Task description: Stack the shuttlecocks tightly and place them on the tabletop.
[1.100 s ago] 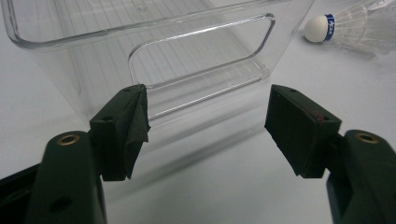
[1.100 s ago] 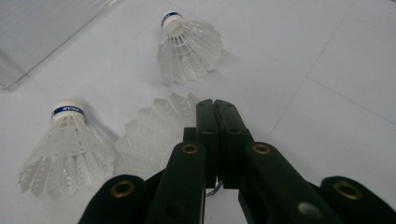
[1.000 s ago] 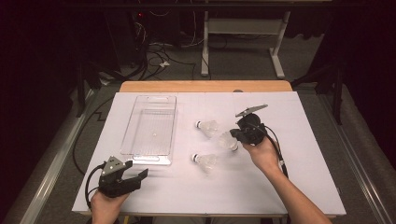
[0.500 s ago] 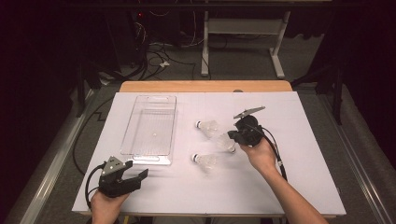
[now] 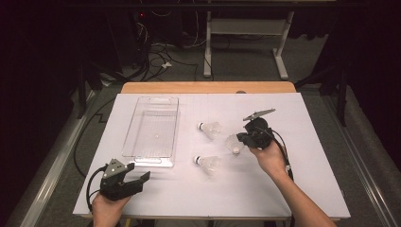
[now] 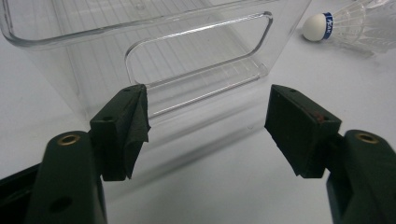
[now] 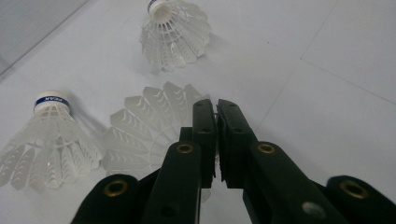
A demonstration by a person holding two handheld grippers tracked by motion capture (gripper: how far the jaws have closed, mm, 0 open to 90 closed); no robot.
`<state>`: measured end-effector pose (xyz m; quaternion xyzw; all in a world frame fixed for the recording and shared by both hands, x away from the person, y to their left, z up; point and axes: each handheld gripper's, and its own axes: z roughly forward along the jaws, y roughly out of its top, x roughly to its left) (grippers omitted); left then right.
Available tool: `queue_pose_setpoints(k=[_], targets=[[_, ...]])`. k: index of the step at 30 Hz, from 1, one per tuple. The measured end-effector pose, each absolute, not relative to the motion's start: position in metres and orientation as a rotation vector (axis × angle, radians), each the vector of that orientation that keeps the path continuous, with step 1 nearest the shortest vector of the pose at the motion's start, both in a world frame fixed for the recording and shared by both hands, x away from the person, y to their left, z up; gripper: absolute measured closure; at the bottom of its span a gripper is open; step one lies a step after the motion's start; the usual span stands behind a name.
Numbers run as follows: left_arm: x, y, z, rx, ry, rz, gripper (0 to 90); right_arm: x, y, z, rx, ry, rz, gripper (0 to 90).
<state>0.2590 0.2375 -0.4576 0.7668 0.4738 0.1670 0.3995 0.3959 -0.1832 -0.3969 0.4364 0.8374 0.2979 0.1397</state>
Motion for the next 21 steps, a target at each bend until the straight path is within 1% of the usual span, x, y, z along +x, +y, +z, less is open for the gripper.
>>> queue_pose_setpoints(k=[21], targets=[[0.259,0.237,-0.458,1.941,1.200,0.421,31.1,0.390,-0.202,-0.407,1.314,2.411,0.841,84.9]])
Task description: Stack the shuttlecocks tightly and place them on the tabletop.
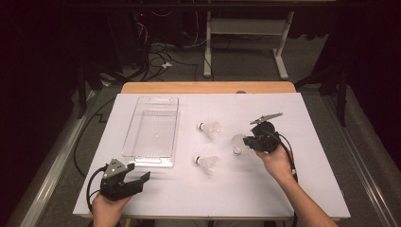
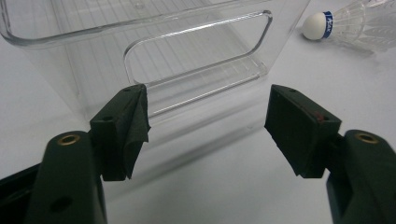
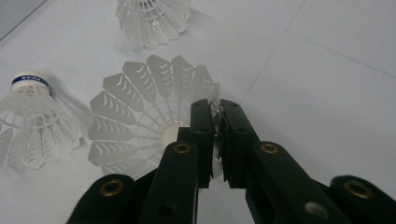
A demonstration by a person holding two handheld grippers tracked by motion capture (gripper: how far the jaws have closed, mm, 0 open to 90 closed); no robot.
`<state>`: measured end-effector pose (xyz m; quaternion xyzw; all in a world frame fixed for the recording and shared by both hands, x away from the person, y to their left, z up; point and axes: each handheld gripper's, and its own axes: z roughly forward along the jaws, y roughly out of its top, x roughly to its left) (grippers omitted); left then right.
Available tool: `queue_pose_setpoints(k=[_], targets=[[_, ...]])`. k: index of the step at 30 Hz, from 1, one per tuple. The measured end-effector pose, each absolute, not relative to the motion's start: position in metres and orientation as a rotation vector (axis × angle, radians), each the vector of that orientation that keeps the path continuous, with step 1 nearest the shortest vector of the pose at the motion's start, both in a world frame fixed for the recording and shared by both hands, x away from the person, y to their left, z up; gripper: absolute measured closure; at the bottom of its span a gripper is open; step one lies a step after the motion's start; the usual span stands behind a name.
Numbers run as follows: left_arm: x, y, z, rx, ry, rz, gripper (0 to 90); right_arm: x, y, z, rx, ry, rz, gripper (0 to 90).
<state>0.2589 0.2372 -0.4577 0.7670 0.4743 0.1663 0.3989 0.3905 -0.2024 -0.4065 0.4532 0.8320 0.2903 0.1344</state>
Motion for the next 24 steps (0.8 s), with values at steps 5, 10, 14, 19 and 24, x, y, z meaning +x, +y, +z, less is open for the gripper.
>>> queue_pose_setpoints(k=[5,10,14,19,24], targets=[[0.259,0.237,-0.458,1.942,1.200,0.421,31.1,0.390,-0.206,-0.408,1.326,2.407,0.841,84.0],[0.259,0.238,-0.458,1.940,1.202,0.420,31.0,0.389,-0.208,-0.409,1.331,2.407,0.840,82.8],[0.259,0.238,-0.458,1.937,1.203,0.418,31.0,0.388,-0.212,-0.411,1.351,2.405,0.833,81.9],[0.258,0.238,-0.458,1.935,1.204,0.420,31.0,0.386,-0.217,-0.414,1.369,2.399,0.827,81.1],[0.259,0.238,-0.458,1.940,1.206,0.420,31.0,0.386,-0.224,-0.418,1.383,2.393,0.821,79.0]])
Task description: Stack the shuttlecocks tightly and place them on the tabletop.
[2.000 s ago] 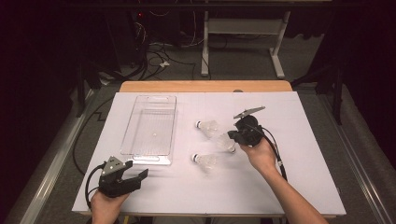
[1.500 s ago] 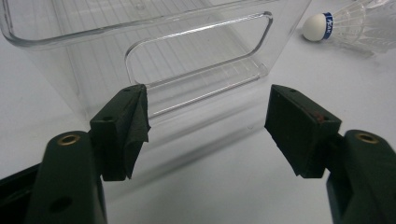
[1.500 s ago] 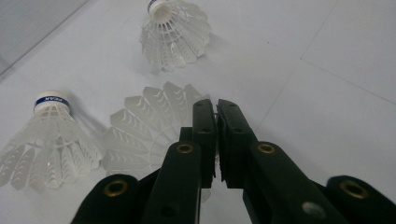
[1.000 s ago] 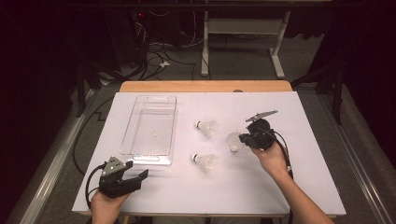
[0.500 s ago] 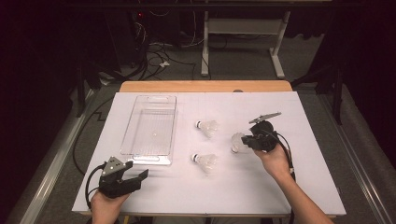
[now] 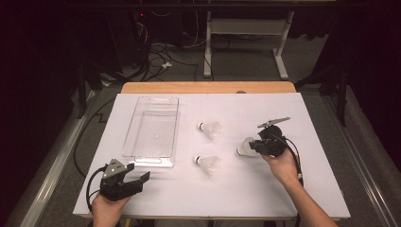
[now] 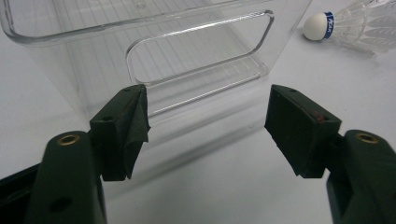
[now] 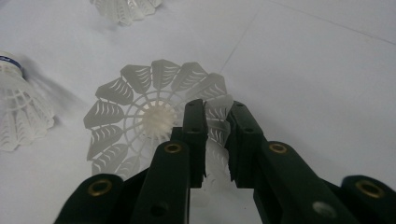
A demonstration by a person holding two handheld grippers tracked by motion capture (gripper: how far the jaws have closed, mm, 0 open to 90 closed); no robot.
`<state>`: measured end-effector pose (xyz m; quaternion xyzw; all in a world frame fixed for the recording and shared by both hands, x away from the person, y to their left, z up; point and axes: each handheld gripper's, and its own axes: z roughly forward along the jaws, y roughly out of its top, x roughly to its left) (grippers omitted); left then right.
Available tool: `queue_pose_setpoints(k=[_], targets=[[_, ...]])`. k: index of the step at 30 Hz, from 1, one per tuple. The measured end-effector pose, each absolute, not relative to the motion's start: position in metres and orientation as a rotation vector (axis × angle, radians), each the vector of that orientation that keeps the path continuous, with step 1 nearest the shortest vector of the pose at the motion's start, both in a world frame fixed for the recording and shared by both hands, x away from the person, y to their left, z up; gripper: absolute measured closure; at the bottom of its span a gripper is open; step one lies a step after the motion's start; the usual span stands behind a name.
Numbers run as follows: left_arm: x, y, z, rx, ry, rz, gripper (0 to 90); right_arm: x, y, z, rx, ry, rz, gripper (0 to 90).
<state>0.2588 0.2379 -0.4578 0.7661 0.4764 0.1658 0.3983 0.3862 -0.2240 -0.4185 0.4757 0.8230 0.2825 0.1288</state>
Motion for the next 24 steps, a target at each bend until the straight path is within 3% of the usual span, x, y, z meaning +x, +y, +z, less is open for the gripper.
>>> queue_pose_setpoints(k=[24], targets=[[0.257,0.237,-0.457,1.943,1.208,0.432,31.0,0.391,-0.237,-0.436,1.454,2.381,0.777,66.9]])
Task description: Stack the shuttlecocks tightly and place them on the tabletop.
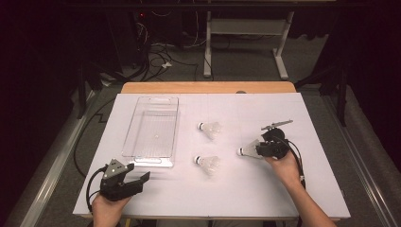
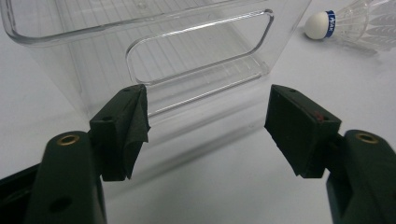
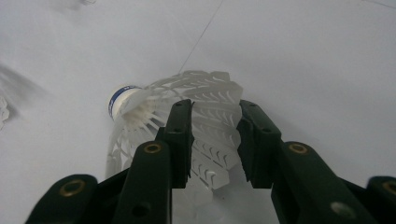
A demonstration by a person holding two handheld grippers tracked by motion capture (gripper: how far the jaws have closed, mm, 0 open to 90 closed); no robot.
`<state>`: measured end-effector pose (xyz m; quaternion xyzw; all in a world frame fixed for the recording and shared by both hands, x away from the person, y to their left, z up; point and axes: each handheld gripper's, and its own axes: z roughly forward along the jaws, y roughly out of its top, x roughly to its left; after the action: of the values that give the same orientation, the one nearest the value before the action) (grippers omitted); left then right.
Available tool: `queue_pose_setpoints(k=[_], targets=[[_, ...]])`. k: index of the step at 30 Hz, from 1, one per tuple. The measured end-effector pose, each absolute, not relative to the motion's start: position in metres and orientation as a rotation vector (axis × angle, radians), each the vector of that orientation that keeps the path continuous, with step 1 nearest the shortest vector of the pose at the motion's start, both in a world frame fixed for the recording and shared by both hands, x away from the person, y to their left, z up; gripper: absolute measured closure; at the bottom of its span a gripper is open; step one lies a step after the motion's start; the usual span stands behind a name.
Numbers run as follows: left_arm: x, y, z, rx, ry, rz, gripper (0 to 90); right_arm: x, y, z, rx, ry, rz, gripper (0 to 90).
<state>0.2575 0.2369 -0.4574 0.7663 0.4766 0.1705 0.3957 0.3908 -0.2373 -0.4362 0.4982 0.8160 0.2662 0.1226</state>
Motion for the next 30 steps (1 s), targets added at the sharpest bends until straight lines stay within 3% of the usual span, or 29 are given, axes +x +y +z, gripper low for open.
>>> queue_pose_setpoints(k=[30], targets=[[0.2584,0.2400,-0.4569,1.930,1.218,0.439,31.0,0.3953,-0.2451,-0.4379,1.520,2.357,0.835,55.6]])
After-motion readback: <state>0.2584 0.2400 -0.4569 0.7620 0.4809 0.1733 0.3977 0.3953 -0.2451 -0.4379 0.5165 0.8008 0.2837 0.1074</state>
